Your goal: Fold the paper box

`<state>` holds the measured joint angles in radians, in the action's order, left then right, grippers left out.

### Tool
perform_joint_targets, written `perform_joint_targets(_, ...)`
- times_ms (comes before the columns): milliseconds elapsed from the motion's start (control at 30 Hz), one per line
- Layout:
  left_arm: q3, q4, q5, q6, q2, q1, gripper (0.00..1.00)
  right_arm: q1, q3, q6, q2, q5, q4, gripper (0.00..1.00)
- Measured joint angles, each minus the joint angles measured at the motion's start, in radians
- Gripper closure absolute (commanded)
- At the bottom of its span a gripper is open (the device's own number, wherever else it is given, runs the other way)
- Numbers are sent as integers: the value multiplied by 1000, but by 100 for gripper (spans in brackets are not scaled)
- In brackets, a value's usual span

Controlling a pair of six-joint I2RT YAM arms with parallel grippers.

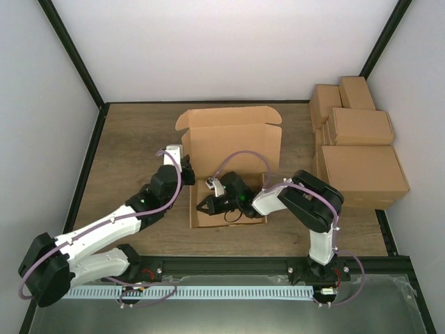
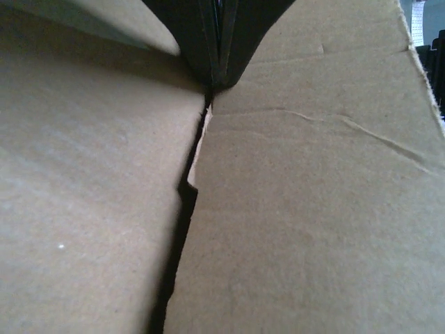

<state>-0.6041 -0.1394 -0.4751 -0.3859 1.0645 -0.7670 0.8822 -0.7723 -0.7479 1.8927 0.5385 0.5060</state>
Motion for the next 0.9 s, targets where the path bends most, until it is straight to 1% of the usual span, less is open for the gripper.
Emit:
perform_joint_targets(200,19,-37,-72,0,-11,-44,96,7,6,4,-14,-50,11,99)
perform_joint_targets(433,56,-122,-134,10,10,-51,96,8,-63,17,11,-110,-31,99)
perform_joint_targets(700,160,-291,-133,98,43,-52,95,8,-145,34,77,-171,-43,99)
perform_joint_targets(833,205,-357,-124,118,54,-52,96,8,-166,38,102,-184,-38,99)
perform_joint_targets(867,253,-427,-103,131,54,-52,96,7,-168,49,112,-192,-34,99)
perform_joint_targets(900,254,-430,-102,132,54,-51,96,7,-168,49,112,-192,-34,99)
